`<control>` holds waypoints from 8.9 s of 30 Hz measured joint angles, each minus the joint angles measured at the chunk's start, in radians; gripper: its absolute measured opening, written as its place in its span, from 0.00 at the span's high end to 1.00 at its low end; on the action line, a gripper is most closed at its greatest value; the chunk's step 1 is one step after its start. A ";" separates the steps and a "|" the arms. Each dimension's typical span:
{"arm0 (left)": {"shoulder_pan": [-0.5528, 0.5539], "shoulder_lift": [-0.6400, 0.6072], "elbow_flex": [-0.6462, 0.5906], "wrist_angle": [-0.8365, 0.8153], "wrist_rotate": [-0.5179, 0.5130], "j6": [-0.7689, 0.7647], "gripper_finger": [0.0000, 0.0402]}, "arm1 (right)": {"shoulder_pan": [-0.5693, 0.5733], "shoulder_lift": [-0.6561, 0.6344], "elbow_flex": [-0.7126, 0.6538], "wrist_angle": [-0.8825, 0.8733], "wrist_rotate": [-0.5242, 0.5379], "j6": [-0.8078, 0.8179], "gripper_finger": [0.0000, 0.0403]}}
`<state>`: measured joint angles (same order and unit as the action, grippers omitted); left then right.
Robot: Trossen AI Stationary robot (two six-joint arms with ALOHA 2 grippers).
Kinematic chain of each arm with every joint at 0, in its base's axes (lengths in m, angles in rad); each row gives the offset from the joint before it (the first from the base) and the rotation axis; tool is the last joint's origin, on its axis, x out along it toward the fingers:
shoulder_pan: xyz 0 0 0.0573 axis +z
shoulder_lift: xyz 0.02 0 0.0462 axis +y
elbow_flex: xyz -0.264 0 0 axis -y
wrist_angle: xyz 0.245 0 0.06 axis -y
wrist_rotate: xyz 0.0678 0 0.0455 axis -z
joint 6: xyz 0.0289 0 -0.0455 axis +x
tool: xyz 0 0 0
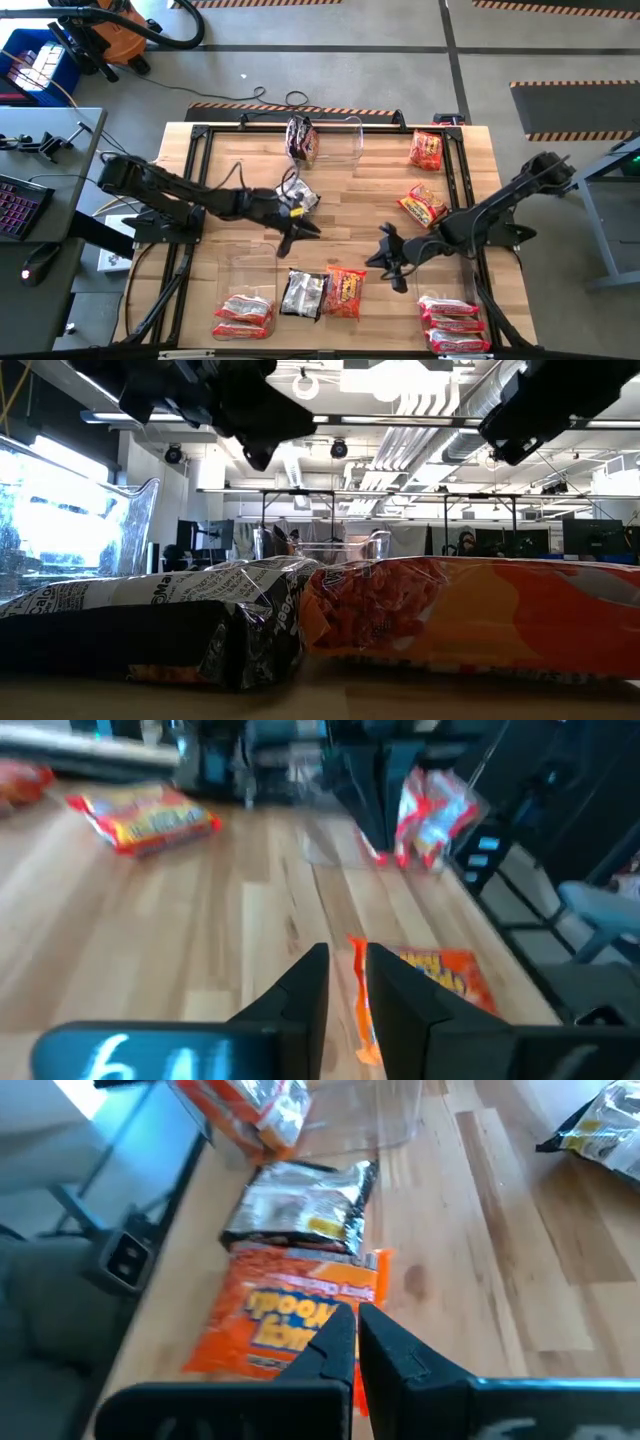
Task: Sort Maruchan noodles
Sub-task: Put the bottom orange noodle pack into the bottom left transparent bin
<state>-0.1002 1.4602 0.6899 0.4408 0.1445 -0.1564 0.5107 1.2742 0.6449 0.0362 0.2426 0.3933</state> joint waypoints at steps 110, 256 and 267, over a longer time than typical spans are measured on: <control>0.222 0.435 0.578 -0.504 0.128 0.238 1.00 | -0.265 -0.004 -0.432 0.551 0.111 0.259 0.47; 0.369 0.489 0.228 -0.151 0.373 -0.251 0.52 | -0.431 0.680 0.038 0.705 -0.370 -0.403 0.99; 0.371 0.502 0.227 -0.096 0.399 -0.213 0.80 | -0.429 0.682 0.037 0.748 -0.374 -0.406 0.99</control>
<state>0.2705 1.9617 0.9169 0.3448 0.5437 -0.3698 0.0814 1.9560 0.6815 0.7844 -0.1317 -0.0132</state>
